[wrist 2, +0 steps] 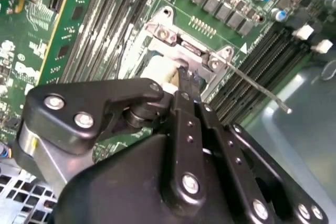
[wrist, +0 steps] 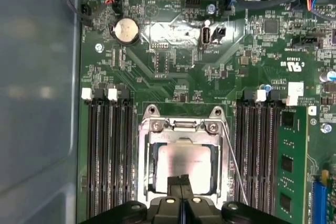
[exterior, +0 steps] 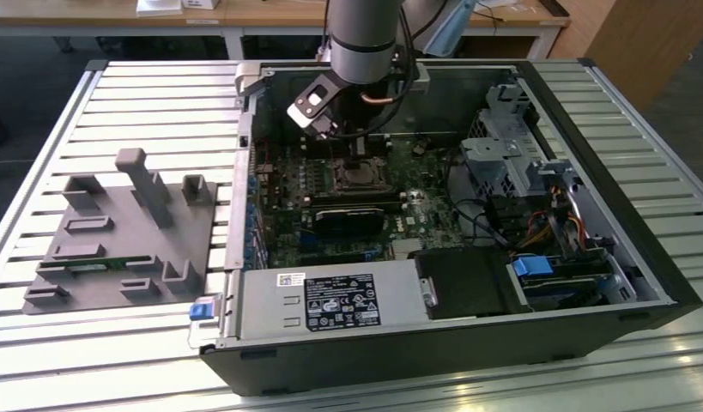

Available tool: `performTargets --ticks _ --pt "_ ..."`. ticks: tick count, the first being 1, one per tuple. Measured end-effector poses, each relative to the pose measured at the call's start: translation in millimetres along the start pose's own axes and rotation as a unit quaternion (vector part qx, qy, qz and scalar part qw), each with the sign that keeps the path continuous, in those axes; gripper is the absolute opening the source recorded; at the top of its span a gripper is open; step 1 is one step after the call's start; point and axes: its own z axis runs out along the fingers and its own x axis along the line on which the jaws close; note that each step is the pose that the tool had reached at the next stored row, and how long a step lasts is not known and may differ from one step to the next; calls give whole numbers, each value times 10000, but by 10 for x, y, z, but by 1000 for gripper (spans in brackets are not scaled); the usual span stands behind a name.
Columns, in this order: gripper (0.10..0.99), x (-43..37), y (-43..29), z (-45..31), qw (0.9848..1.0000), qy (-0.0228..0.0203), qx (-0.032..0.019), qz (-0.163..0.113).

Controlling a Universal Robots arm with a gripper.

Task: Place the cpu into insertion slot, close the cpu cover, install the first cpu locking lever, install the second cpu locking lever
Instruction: 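Close the cpu cover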

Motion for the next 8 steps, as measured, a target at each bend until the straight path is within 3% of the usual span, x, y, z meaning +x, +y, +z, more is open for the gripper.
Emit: performTargets --ticks 8 --pt "118 -1 108 -2 10000 -2 9 1"
